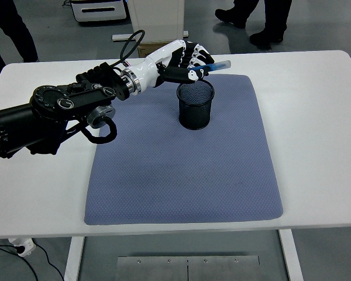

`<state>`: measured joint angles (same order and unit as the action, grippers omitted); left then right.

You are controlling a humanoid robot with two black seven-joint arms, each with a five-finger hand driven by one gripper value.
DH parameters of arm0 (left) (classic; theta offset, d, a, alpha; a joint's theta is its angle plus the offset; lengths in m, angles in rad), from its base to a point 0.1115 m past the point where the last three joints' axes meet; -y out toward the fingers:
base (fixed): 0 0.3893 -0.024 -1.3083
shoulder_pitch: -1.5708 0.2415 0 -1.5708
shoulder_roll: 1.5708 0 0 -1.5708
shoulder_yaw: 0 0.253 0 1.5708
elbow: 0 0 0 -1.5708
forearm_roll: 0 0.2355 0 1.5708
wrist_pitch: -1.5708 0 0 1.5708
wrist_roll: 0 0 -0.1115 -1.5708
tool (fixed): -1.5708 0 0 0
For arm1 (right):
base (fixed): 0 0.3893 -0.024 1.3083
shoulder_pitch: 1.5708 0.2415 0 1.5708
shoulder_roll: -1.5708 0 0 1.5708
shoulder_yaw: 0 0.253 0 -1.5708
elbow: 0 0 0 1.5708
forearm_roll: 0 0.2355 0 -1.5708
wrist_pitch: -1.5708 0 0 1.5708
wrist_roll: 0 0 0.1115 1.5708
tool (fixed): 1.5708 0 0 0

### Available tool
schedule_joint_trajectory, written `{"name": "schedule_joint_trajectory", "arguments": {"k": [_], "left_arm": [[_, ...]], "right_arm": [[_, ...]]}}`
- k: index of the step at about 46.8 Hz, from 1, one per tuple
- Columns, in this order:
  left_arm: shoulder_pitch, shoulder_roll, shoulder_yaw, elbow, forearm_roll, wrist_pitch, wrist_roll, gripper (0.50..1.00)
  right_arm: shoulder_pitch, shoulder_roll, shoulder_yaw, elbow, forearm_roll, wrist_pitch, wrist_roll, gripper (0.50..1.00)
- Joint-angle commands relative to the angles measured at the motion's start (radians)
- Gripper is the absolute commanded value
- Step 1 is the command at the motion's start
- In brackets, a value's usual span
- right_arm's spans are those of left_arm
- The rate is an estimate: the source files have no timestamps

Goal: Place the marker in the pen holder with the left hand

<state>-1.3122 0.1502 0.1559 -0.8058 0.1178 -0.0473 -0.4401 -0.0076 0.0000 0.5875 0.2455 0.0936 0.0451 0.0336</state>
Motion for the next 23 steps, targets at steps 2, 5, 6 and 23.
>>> {"name": "schedule_joint_trajectory", "arguments": {"k": [2, 5, 6, 23], "left_arm": [[0.025, -0.024, -0.038, 0.034, 0.000, 0.000, 0.000, 0.500], [0.036, -0.034, -0.053, 0.040, 0.000, 0.000, 0.000, 0.500], [0.050, -0.043, -0.074, 0.048, 0.000, 0.001, -0.002, 0.500], [0.116, -0.089, -0.177, 0.059, -0.001, 0.018, -0.005, 0.500]], "right_arm": [[0.000, 0.000, 0.000, 0.000, 0.000, -0.001, -0.001, 1.000], [0.000, 0.000, 0.000, 0.000, 0.000, -0.001, 0.000, 1.000], [0.000, 0.000, 0.000, 0.000, 0.000, -0.001, 0.000, 1.000], [0.000, 0.000, 0.000, 0.000, 0.000, 0.001, 0.000, 1.000]]}}
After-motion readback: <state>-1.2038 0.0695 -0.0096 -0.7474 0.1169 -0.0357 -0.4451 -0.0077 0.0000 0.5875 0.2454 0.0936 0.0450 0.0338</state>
